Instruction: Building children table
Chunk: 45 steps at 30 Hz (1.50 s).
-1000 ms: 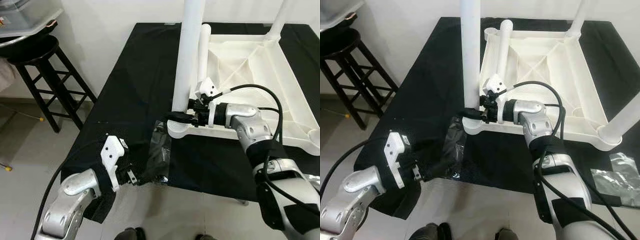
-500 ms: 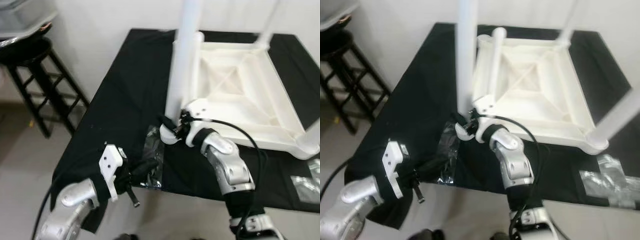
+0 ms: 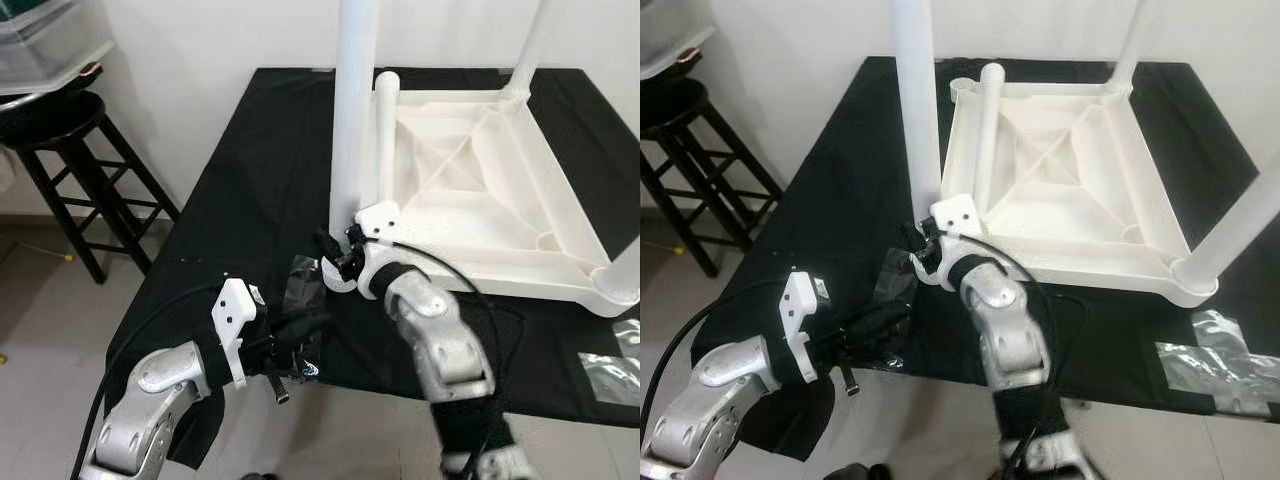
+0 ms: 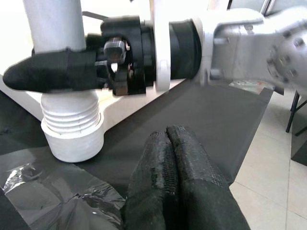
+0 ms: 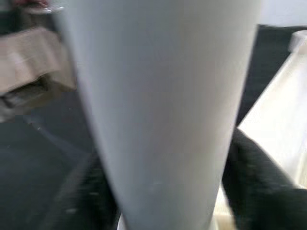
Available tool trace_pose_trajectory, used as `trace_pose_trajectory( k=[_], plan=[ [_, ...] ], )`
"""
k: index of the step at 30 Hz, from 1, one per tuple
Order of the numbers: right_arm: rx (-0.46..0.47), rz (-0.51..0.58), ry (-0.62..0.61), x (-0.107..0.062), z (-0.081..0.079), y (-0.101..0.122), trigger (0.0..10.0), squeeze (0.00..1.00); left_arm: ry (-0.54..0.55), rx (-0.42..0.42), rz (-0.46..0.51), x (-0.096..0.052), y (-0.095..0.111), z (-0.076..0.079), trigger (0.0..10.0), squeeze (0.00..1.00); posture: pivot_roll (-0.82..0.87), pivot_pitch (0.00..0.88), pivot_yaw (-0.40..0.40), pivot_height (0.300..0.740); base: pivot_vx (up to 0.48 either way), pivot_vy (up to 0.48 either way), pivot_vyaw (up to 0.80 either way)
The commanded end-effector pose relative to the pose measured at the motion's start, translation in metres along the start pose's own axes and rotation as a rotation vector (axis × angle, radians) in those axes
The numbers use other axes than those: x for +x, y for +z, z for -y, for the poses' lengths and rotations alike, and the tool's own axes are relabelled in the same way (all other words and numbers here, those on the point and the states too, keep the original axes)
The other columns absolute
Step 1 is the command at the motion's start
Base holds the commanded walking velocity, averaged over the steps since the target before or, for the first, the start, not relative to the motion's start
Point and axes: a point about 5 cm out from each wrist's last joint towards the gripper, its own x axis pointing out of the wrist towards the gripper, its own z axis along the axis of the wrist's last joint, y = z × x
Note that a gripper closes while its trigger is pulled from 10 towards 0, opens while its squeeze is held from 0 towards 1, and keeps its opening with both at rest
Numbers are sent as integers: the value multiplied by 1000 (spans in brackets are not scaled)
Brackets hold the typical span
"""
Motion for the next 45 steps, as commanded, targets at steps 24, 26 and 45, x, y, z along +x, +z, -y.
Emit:
trace_pose_trajectory(
  k=[24, 26, 45],
  plan=[
    [-81, -59, 723, 9, 60, 39, 1451, 0, 0, 17, 6, 10, -3, -8, 10000, 0, 56, 117, 12, 740, 0, 0, 0],
    [-89, -86, 749, 10, 63, 38, 0, 0, 11, 20, 12, 9, -4, -7, 3608, 0, 61, 120, 5, 740, 0, 0, 0],
    [-28, -196, 315, -4, 64, -12, 0, 0, 154, 21, -28, 1, -8, -16, 10000, 0, 10, 136, 7, 740, 0, 0, 0]
  ],
)
